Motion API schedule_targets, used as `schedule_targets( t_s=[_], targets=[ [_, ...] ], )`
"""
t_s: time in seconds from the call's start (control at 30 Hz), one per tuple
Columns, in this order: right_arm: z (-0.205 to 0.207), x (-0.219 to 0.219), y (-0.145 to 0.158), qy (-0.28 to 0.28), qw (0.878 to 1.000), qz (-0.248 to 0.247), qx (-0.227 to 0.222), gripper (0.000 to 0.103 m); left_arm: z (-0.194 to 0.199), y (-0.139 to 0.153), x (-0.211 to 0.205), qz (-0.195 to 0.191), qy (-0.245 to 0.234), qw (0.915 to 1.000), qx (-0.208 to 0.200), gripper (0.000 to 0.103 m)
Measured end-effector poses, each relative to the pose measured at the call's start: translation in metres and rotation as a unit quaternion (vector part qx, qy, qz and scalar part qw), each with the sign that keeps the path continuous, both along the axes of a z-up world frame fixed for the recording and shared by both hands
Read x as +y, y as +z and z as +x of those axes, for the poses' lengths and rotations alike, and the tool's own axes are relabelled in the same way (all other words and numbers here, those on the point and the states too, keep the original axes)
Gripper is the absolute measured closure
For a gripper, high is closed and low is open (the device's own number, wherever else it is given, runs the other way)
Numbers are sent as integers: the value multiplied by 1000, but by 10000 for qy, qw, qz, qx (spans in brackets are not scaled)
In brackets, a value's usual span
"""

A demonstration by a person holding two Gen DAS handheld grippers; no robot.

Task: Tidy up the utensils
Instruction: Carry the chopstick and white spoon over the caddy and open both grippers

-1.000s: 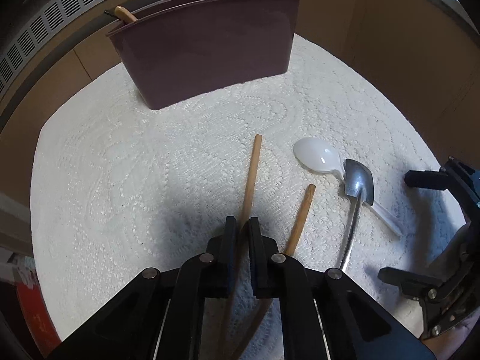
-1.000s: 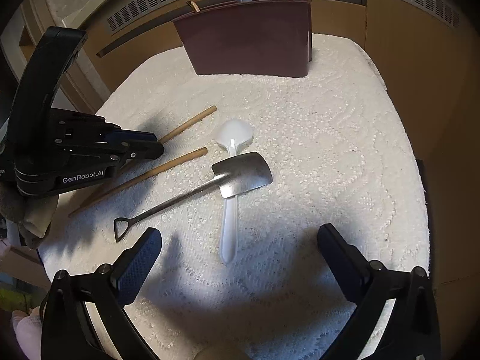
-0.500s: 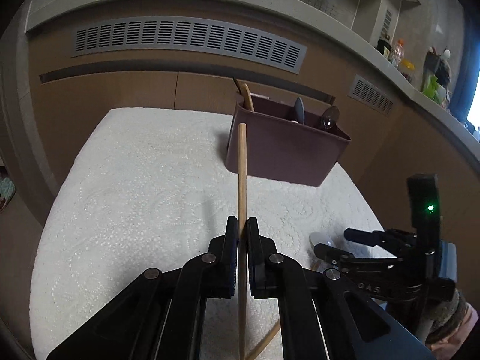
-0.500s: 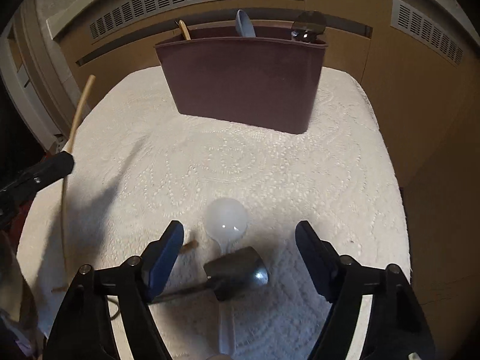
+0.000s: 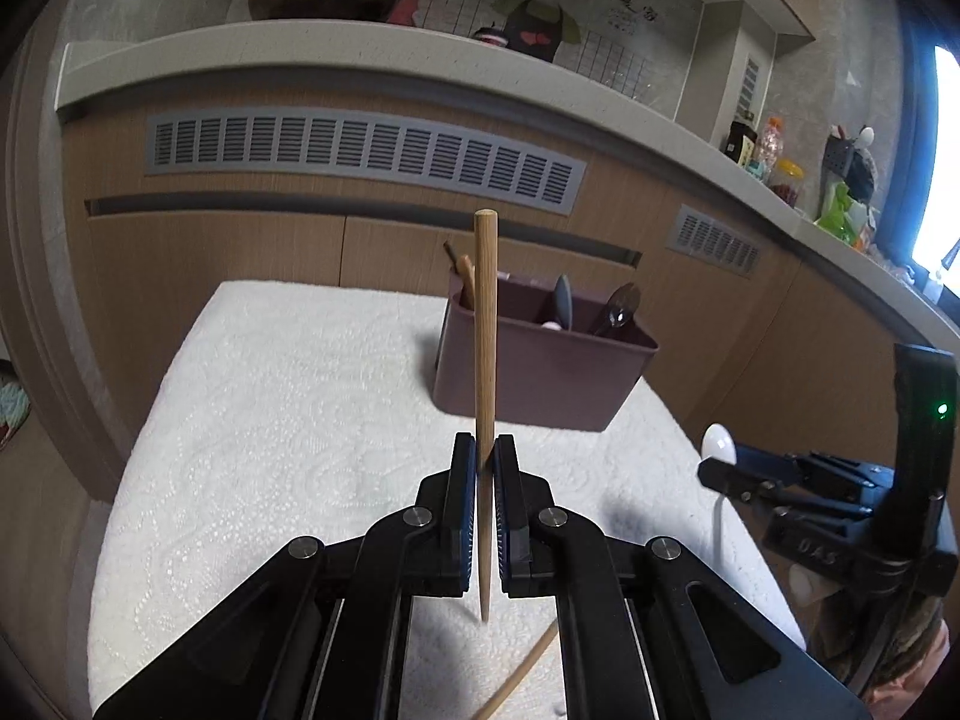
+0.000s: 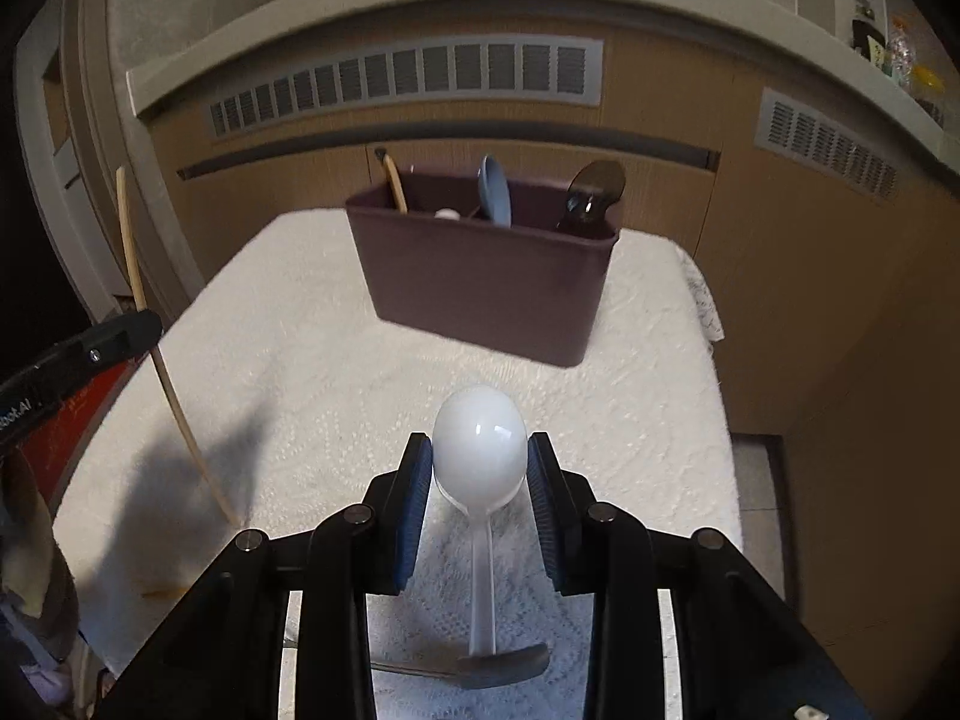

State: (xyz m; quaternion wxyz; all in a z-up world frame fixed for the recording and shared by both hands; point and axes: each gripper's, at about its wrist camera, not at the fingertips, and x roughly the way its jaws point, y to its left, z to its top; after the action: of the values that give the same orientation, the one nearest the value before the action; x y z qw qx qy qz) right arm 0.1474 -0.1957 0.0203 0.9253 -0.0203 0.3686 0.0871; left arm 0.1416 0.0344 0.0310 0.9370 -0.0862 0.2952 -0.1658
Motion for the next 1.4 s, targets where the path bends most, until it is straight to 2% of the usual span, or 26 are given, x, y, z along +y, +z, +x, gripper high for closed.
schedule_targets(
  t_s=[0.17,0.33,0.47,0.67,0.8,0.87,1.03,1.17,1.4],
  targets=[
    [-7,-9,27,-70,9993,115,-348,73,-4,16,-5,13,-57,9998,-164,97],
    [-5,-13,38,-105,9979,198,-606,73,-2,33,-12,53,-91,9994,-327,97],
    [4,-15,53,-95,9960,300,-831,73,10,65,-17,55,-158,9977,-657,97],
    [27,-18,136,-24,9795,352,-1983,73,47,136,-26,-66,-344,9903,-1345,97],
    [54,-22,165,-74,9670,506,-2498,73,80,150,-34,24,-296,9865,-1609,97],
    [72,-21,164,-82,9662,487,-2530,73,103,148,-38,1,-322,9881,-1505,97],
    [117,-18,140,-17,9730,592,-2232,73,147,126,-44,-21,-338,9922,-1200,97],
    [144,-18,110,-34,9793,695,-1903,73,172,101,-49,3,-349,9954,-895,97],
    [173,-14,53,-59,9882,535,-1435,71,209,46,-62,137,-521,9983,-209,95]
  ],
)
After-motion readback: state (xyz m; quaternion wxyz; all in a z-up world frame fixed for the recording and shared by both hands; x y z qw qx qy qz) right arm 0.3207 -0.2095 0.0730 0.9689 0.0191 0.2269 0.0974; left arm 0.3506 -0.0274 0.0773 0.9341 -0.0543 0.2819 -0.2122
